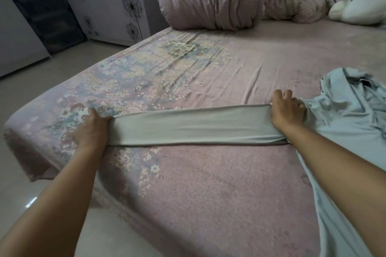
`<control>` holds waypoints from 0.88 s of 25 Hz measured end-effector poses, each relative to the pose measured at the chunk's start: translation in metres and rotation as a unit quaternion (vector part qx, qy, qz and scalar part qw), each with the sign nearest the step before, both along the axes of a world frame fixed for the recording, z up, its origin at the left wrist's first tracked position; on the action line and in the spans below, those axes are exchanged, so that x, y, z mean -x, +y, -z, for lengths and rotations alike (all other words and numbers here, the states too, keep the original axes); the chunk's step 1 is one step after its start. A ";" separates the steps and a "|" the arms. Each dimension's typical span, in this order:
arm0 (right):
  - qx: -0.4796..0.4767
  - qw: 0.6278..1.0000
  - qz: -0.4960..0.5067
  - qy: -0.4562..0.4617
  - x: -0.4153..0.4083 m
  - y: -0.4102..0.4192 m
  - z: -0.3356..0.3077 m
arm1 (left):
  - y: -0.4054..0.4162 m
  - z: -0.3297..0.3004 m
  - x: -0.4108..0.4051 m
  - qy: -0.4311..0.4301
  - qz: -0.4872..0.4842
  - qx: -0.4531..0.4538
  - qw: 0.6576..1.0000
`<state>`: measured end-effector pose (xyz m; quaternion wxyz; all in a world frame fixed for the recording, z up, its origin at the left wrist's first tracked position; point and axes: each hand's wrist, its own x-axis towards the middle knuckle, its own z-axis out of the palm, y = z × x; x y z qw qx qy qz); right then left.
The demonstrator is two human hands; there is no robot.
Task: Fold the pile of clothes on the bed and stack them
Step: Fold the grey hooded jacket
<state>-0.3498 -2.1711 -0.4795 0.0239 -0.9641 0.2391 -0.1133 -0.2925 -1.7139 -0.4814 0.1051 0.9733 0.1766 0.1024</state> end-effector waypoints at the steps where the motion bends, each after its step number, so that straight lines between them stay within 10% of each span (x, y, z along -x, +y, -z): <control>1: -0.010 1.000 0.009 0.008 0.005 0.007 -0.004 | 0.004 -0.005 0.001 0.002 -0.010 0.000 1.000; 5: -0.080 0.992 -0.050 0.087 0.034 0.058 -0.002 | -0.020 -0.013 0.009 -0.133 0.119 -0.106 0.978; 9: -0.102 0.971 -0.091 0.193 0.038 0.078 0.008 | -0.091 0.002 0.029 0.072 0.404 -0.083 0.908; 17: -0.121 0.969 -0.105 0.187 0.042 0.077 0.002 | -0.045 0.002 0.020 0.166 0.264 -0.079 0.947; 22: -0.108 0.988 -0.105 0.036 0.076 0.038 -0.011 | -0.141 -0.029 0.053 0.016 0.375 -0.131 0.918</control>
